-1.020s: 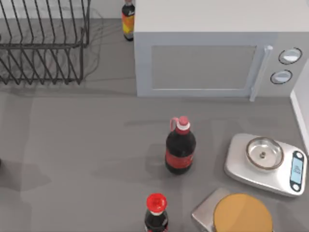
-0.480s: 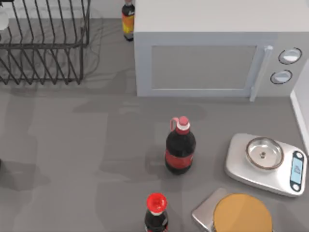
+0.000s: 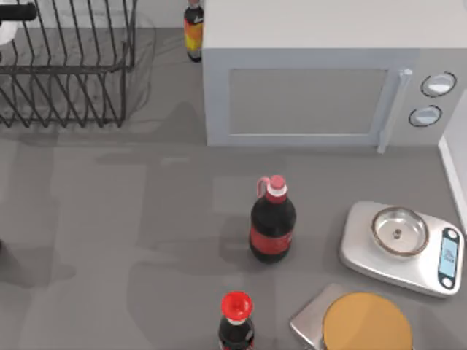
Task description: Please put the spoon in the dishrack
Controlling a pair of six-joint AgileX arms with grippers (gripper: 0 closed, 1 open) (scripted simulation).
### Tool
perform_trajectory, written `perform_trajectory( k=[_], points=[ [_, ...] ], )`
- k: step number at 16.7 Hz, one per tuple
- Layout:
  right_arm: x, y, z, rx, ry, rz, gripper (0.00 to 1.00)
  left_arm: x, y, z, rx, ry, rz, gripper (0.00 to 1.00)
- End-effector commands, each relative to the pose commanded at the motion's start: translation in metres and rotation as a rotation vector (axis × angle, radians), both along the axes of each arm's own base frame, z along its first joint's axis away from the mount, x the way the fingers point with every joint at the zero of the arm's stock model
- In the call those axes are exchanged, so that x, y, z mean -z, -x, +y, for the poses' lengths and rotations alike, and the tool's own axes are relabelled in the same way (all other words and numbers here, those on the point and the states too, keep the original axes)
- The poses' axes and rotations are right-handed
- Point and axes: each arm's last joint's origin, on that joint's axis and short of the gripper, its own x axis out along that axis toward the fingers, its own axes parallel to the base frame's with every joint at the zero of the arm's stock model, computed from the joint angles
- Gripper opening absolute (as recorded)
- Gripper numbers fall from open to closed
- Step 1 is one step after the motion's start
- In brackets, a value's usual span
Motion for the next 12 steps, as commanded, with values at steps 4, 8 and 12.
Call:
perform_trajectory(
  k=[4,8,12],
  points=[
    [0.0000,0.0000,0.0000,0.000,0.000,0.000,1.00,0.0000,0.0000,0.0000,0.000,0.000,0.000,0.30],
    [0.0000,0.0000,0.0000,0.000,0.000,0.000,1.00,0.0000,0.0000,0.0000,0.000,0.000,0.000,0.60],
    [0.0000,0.0000,0.0000,0.000,0.000,0.000,1.00,0.0000,0.0000,0.0000,0.000,0.000,0.000,0.90]
  ],
)
